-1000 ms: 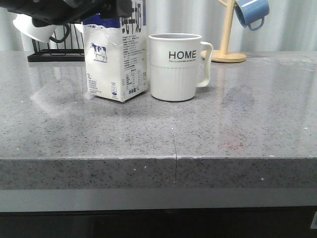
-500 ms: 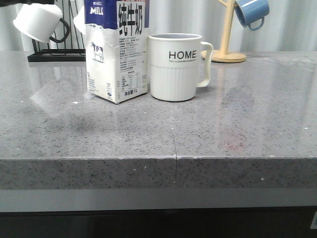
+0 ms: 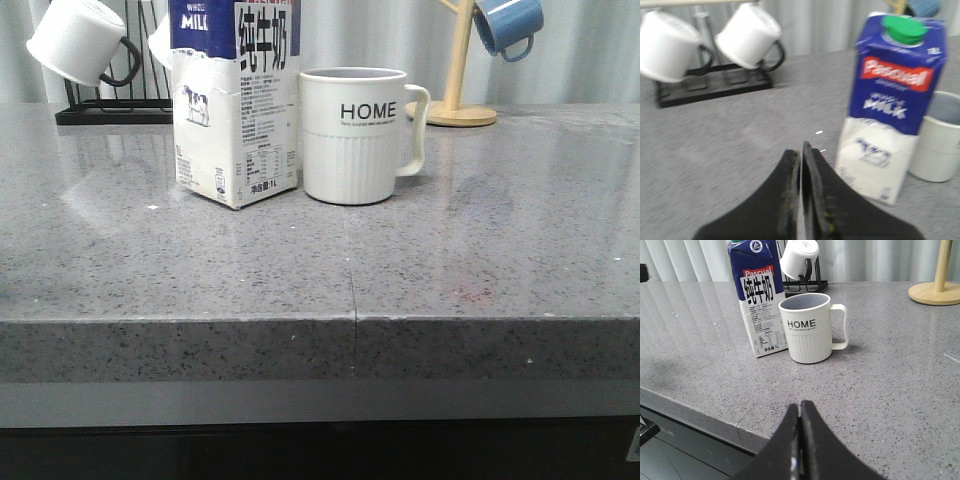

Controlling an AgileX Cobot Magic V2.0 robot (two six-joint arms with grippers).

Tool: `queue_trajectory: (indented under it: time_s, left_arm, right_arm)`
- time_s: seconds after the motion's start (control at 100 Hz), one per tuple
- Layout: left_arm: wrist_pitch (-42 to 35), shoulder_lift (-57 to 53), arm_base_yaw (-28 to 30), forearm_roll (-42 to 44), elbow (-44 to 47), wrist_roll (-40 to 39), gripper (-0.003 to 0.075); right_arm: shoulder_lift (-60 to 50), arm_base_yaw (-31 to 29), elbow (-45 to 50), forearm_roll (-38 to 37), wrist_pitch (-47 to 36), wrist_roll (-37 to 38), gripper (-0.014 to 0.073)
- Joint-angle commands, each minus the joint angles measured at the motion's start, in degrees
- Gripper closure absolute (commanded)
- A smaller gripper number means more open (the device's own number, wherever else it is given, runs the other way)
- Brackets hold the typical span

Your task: Place milk next to cup

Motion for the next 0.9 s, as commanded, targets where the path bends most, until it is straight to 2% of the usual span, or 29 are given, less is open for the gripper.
queue_trajectory:
  time_s: [0.0,0.2,0.35,0.46,0.65,0.89]
  left_arm:
    - [0.56,-4.70,4.96,4.83,-0.22,-4.52,0.0741]
    - [5.72,-14.96,14.42,6.55,3.74,-4.66,0.0741]
    - [6.48,-22.77,18.61,8.27,8.63,-9.09,0.0741]
    - [6.48,-28.31,19.65,11.48,11.77,-9.09,0.0741]
    - [6.36,-36.77,19.91,11.97,17.92,-9.09,0.0741]
    - [5.52,-41.87,19.87,11.48,26.69,-9.09,0.0741]
  right_arm:
    - [0.59,-0.16,-1.55,-0.23,-4.37,-0.52,0.0618]
    - [0.59,-0.16,-1.55,-0.23,-4.37,-0.52,0.0618]
    - [0.59,-0.16,-1.55,-0.23,-4.37,-0.52,0.0618]
    - [0.59,-0.16,-1.55,-0.23,-4.37,-0.52,0.0618]
    - [0.59,-0.16,-1.55,-0.23,-4.37,-0.52,0.0618]
    - [0.59,-0.16,-1.55,-0.23,-4.37,-0.52,0.0618]
